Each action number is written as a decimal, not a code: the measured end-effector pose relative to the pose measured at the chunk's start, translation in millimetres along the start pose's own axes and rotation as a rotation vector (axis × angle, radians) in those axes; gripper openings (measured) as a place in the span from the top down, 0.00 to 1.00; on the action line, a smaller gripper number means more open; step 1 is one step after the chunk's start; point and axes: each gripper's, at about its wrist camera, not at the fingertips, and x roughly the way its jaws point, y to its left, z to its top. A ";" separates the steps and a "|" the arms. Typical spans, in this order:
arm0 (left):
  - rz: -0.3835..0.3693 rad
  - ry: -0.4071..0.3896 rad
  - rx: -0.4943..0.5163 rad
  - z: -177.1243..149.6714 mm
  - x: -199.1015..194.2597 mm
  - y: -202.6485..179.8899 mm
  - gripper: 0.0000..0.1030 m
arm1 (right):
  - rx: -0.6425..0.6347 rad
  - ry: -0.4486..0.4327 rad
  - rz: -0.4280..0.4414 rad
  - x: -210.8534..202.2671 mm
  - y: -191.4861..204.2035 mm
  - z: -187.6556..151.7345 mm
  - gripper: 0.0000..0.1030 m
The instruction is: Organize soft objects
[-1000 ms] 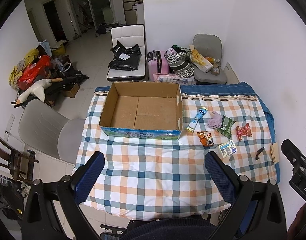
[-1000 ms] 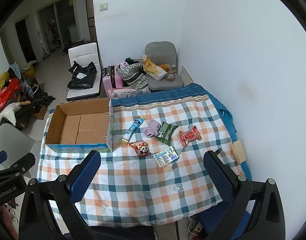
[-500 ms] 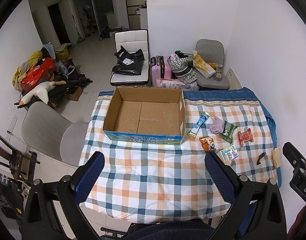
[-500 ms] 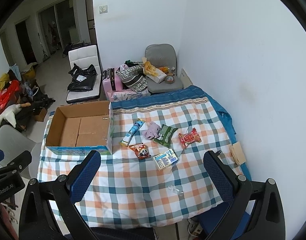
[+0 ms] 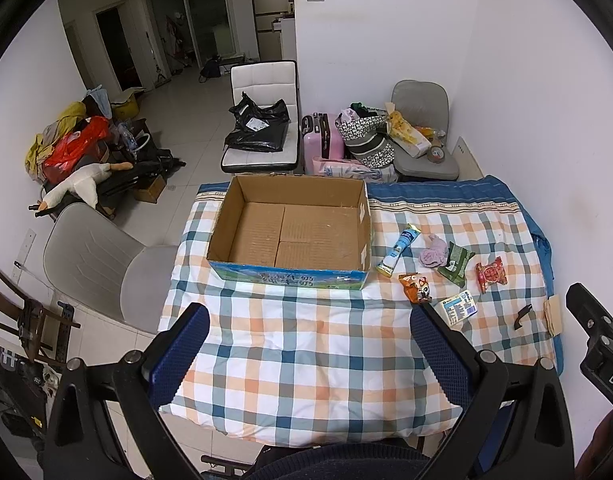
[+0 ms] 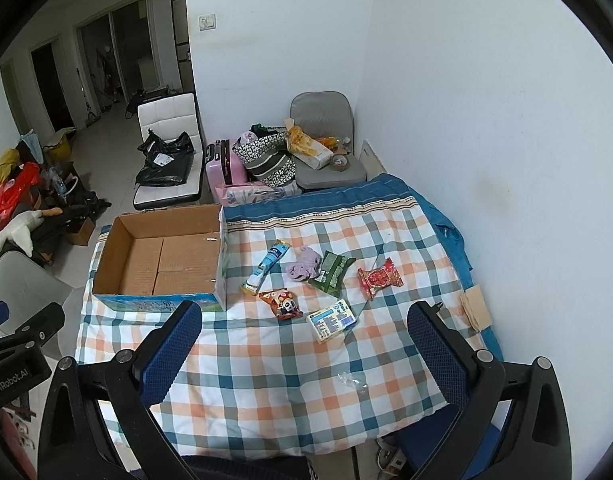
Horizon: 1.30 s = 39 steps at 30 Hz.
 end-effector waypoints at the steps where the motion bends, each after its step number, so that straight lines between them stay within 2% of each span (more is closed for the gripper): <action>1: 0.001 0.000 -0.001 0.5 -0.2 0.1 0.00 | 0.000 -0.002 -0.001 0.3 0.0 -1.1 0.00; 18: -0.001 -0.004 -0.001 -1.4 -0.5 1.0 0.00 | -0.003 -0.018 0.018 -5.2 2.6 15.5 0.00; 30: -0.004 -0.004 0.000 -2.6 -0.6 1.6 0.00 | -0.013 -0.034 0.037 -6.6 6.7 8.0 0.00; 34: -0.014 0.003 0.008 8.5 5.3 -5.0 0.00 | 0.011 -0.006 0.037 8.8 0.0 2.7 0.00; 39: -0.046 0.024 0.043 33.5 46.5 -31.6 0.00 | 0.087 0.062 0.019 53.3 -34.8 1.4 0.00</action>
